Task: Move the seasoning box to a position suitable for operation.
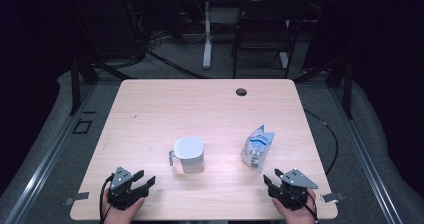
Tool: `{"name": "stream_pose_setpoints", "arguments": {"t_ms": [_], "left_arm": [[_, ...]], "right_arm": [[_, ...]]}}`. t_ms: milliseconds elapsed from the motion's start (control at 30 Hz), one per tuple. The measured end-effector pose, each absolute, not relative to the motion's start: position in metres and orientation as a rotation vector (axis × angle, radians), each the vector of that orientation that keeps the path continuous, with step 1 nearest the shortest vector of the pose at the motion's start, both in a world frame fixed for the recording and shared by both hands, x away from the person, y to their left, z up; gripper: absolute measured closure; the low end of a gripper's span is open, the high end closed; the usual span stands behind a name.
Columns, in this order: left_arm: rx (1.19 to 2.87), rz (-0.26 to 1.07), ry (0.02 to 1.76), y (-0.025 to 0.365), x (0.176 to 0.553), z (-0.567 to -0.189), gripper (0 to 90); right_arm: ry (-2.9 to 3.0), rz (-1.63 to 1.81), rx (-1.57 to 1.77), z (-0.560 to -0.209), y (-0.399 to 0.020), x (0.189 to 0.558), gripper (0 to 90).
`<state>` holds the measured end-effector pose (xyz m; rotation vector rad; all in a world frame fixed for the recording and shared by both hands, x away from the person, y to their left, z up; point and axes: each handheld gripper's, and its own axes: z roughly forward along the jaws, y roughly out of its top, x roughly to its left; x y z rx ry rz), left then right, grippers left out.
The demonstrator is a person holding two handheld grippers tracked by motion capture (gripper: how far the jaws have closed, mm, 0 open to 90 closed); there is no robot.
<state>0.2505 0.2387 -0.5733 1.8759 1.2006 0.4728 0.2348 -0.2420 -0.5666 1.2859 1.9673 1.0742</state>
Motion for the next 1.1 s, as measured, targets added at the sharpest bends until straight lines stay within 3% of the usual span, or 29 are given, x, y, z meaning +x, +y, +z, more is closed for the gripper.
{"name": "stream_pose_setpoints", "arguments": {"t_ms": [467, 1100], "left_arm": [[1.833, 0.447, 1.204, 0.228, 0.286, -0.568, 44.4], [1.881, 0.448, 1.112, 0.205, 0.288, -0.560, 48.4]], "right_arm": [[2.009, 1.047, 1.272, -0.576, -0.242, 0.250, 49.4], [2.034, 1.038, 1.253, -0.570, -0.240, 0.228, 45.3]]}}
